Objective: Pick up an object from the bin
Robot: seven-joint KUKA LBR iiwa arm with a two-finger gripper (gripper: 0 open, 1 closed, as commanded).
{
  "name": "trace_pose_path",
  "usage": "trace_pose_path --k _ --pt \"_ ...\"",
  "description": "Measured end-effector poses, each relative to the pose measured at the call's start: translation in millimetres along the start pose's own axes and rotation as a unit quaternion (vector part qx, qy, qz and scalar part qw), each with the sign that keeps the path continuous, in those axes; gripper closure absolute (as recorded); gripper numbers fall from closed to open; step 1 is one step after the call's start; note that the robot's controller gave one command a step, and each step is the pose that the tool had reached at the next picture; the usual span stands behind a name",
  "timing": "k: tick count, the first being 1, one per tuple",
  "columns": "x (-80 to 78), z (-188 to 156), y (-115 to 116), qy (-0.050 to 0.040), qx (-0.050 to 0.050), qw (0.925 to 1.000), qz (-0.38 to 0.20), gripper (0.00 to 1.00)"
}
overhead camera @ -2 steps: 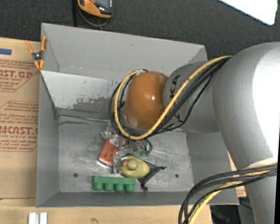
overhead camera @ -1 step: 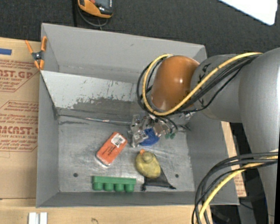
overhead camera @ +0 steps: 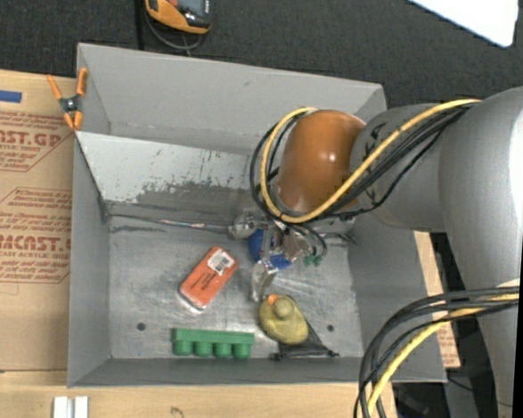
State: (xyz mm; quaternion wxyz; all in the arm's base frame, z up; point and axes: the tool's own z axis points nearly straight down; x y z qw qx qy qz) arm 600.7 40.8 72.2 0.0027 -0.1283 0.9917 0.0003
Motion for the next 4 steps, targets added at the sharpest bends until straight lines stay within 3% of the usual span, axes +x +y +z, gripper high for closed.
trace_pose_path --k 1,2,3,4 --pt "1.4 -0.2 4.0 -0.0019 0.001 1.0 0.005 0.0" --pt "22.7 -45.5 52.7 0.0059 -0.001 0.9998 -0.02 0.0" --pt "13.6 -12.4 78.6 0.005 0.001 0.9966 -0.083 1.0" --pt "13.5 -12.4 78.5 0.0049 0.001 0.9965 -0.083 1.0"
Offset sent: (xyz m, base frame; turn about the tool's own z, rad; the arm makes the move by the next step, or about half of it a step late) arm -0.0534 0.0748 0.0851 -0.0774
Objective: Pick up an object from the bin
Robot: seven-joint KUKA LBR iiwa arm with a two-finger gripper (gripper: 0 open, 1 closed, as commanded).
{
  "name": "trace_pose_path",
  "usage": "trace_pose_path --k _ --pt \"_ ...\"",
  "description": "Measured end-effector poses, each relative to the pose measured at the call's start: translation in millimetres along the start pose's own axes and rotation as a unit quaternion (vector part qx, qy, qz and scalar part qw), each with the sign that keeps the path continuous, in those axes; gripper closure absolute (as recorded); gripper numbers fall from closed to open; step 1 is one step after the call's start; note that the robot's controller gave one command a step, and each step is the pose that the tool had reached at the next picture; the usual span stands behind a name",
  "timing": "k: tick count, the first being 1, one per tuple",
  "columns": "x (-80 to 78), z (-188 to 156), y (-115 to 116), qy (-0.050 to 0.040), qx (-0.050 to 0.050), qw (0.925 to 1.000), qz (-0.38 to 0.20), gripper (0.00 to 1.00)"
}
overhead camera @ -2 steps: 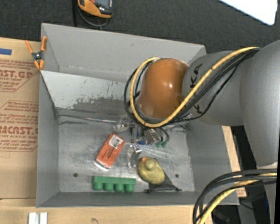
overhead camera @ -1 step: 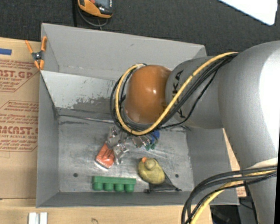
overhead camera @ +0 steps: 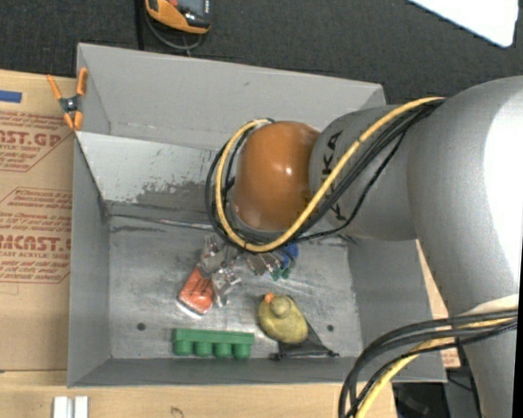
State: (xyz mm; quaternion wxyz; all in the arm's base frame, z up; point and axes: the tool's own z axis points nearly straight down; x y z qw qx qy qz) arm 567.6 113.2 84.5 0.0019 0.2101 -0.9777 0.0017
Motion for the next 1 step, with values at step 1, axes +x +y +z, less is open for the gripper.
trace_pose_path --k 1 --pt "-35.9 -70.2 18.7 -0.0048 -0.001 0.9966 -0.082 1.0"
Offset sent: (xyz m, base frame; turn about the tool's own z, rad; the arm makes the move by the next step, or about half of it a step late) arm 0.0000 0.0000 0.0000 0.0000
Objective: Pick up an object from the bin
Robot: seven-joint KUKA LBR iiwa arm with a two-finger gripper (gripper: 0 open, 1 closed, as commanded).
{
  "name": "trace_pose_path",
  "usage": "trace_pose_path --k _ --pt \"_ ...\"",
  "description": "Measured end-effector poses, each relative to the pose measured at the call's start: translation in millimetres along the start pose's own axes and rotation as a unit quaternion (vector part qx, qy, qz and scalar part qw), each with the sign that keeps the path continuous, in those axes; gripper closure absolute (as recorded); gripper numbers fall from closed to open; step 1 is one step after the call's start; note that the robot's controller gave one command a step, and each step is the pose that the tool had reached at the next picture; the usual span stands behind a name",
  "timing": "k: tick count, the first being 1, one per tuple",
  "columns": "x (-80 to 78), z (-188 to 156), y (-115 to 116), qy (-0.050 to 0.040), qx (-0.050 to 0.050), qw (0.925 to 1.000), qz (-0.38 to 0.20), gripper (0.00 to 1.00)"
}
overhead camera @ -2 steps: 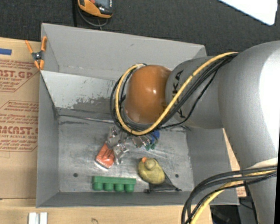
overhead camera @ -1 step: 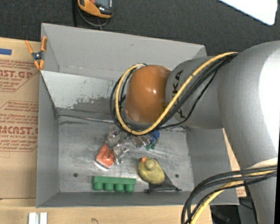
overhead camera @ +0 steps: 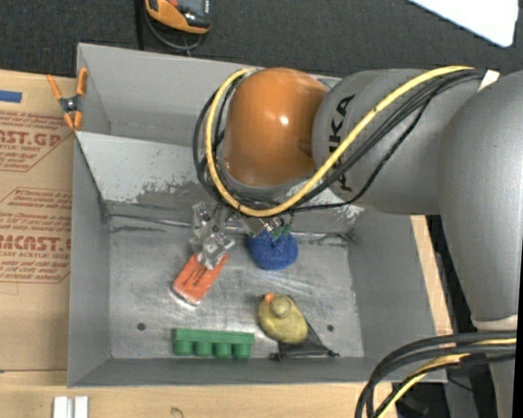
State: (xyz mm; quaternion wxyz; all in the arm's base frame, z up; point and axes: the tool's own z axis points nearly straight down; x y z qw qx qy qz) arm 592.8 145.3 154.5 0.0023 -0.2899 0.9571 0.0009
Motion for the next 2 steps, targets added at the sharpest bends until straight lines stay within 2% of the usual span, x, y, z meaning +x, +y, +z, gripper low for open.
trace_pose_path --k 1,2 --pt "0.3 0.5 0.1 0.0007 0.0 1.0 0.0 0.0" --pt "0.3 0.5 0.1 0.0007 0.0 1.0 0.0 0.0"
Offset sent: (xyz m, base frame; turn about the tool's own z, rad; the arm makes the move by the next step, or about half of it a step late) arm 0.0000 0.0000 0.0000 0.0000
